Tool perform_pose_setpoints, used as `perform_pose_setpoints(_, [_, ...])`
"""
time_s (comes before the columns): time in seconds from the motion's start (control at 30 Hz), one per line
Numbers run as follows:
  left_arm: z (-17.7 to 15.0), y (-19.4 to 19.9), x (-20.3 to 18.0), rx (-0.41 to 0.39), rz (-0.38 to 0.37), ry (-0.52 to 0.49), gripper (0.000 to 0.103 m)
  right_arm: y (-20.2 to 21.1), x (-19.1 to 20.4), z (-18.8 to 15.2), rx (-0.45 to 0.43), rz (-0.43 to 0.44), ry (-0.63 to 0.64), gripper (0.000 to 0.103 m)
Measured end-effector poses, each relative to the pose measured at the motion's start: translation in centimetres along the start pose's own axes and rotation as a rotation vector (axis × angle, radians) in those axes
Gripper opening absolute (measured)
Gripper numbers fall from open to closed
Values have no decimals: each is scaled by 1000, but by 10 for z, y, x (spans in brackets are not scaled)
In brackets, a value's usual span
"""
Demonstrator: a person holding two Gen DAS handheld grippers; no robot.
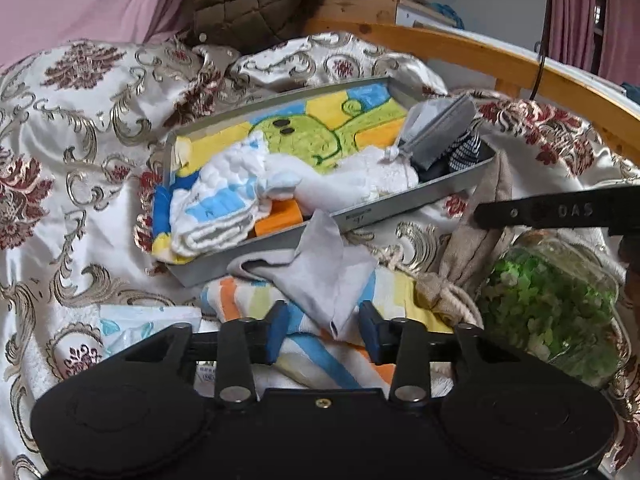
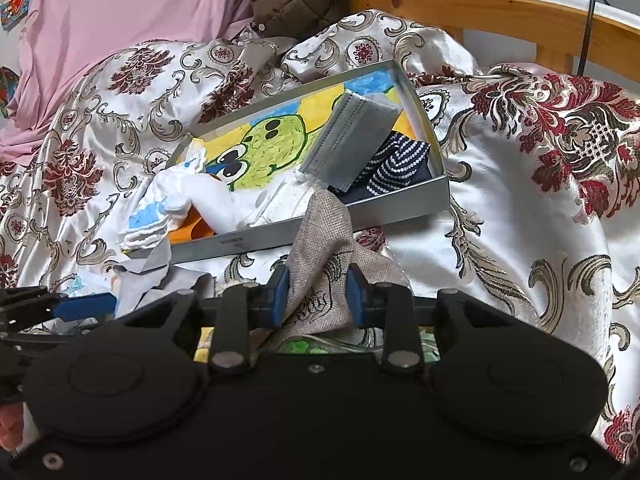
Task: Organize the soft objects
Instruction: 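Close left tool on the grey cloth while right tool grasps the beige bag, then lift the grey cloth with left tool while right tool lifts the beige bag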
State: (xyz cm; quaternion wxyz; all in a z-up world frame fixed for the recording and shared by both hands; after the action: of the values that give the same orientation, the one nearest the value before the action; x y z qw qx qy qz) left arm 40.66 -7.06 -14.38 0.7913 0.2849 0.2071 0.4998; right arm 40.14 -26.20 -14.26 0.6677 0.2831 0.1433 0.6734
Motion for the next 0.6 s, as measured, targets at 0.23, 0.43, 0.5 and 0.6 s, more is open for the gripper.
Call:
perform_pose_setpoints(0.23, [-2,-1,0,10,-39,37,8,-1,-2,1,-1,2,1,21])
perform_pose_setpoints(0.43, [5,6,-4,-17,-44,38,2,3,0,5,-10,16,22,15])
perform_pose_setpoints(0.5, [10,13,-3,-45,-33,42,2,6,1,7,-18,25,25,12])
perform_pose_setpoints(0.6, [17,27,-4,-78,-30,48,1,14,2,14,-39,45,16,11])
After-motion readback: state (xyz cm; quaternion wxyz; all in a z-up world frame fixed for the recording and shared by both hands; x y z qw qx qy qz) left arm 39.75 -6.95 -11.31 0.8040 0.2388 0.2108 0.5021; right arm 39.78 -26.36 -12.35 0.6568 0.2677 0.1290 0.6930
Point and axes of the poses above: each gripper's, at about its wrist camera, not at the fingertips, and y roughly against the way its jaws point, x to its left, z to its top, the point moved 10 cm from there along -y, roughly the way its jaws point
